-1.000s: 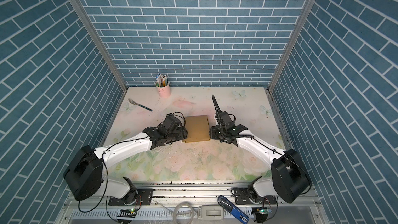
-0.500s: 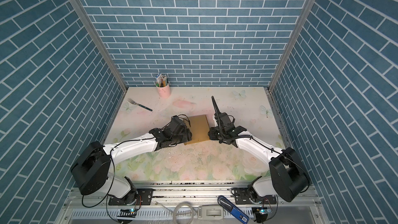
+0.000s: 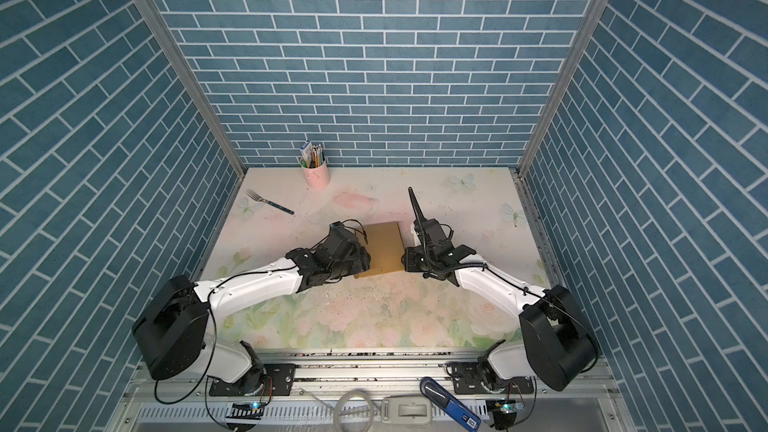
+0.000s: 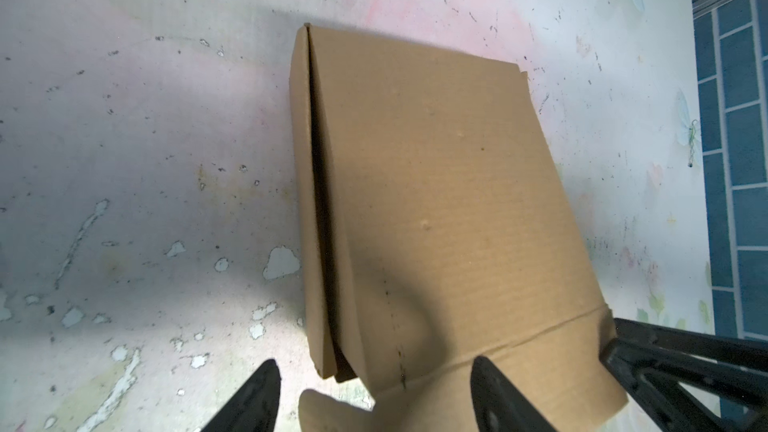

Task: Fold the paper box

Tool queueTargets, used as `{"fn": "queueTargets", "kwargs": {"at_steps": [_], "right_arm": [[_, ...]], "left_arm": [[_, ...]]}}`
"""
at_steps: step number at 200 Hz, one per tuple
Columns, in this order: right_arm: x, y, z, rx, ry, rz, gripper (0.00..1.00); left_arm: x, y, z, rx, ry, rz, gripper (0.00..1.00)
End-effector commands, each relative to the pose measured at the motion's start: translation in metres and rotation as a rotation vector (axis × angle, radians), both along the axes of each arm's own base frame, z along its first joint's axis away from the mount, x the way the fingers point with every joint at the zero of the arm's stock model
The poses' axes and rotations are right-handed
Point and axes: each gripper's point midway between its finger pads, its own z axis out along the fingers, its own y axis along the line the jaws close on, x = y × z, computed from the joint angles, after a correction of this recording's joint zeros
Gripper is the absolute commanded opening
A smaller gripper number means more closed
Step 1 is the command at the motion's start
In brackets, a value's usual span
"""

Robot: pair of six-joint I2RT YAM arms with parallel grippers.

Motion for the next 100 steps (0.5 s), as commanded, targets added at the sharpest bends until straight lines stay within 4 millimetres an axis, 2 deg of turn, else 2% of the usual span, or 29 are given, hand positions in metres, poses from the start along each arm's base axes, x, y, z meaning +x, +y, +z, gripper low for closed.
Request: {"fn": "queueTargets", "kwargs": {"at_steps": [1,43,100], "right_arm": [[-0.003,0.003,0.009,0.031,-0.007,-0.01,0.29],[-0.006,-0.003,0.009,0.023,-0.016,-0.021,0.29],[-0.006,-0.001,0.009,0.03,-0.016,-0.019,0.29]], "left_arm": [[-0.001,0.004,0.008,-0.003,-0.019,0.007,0.74],[-0.004,0.009,0.018,0.005,-0.025,0.004,0.75],[-0.018,0.034,0.011,0.024,-0.002,0.032,0.75]]}}
